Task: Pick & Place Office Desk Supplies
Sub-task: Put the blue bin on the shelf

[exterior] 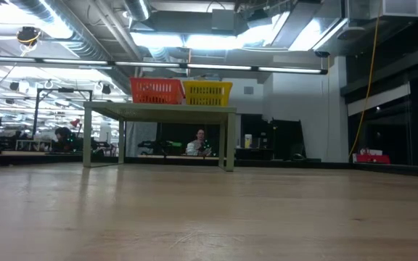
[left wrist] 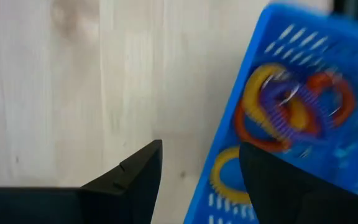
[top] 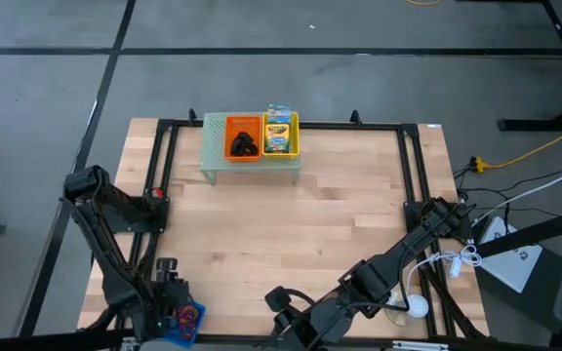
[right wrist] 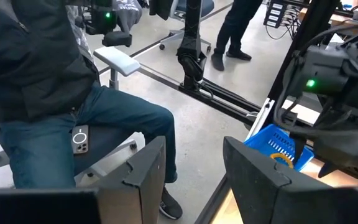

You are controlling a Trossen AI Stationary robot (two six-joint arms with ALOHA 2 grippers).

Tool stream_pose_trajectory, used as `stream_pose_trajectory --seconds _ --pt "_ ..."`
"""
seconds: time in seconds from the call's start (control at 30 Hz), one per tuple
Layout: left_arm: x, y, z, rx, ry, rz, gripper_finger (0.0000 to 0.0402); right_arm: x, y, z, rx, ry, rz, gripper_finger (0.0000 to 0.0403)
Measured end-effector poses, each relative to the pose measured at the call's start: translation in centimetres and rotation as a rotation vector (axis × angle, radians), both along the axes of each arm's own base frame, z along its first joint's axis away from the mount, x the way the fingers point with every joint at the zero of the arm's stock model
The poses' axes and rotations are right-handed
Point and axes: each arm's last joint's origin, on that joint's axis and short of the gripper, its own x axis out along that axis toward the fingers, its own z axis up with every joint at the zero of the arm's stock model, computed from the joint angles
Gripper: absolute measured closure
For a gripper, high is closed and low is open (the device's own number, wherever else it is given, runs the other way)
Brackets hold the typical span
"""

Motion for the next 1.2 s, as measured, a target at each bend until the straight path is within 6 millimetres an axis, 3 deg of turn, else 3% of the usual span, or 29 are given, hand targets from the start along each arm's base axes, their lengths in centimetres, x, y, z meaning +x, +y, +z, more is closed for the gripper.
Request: stream_pose_trajectory --seconds 0.4,0.63,0.87,1.2 --pt "1.7 -0.7 -2.5 0.031 0.117 -0.115 0.0197 0.0 0.0 0.0 0.001 0.001 0.000 0.0241" --pt "2.1 -0.9 -2.5 -0.005 0.123 -0.132 0.0272 0.0 0.0 0.0 0.001 0.001 0.001 0.0241" --pt "2.2 -0.8 -2.5 0.011 0.101 -0.130 0.0382 0.0 0.0 0.0 0.001 0.002 0.002 0.0241" --pt "2.1 0.3 -1.3 0.085 -0.027 -0.032 0.0396 0.0 0.0 0.0 -0.001 0.000 0.002 0.0241"
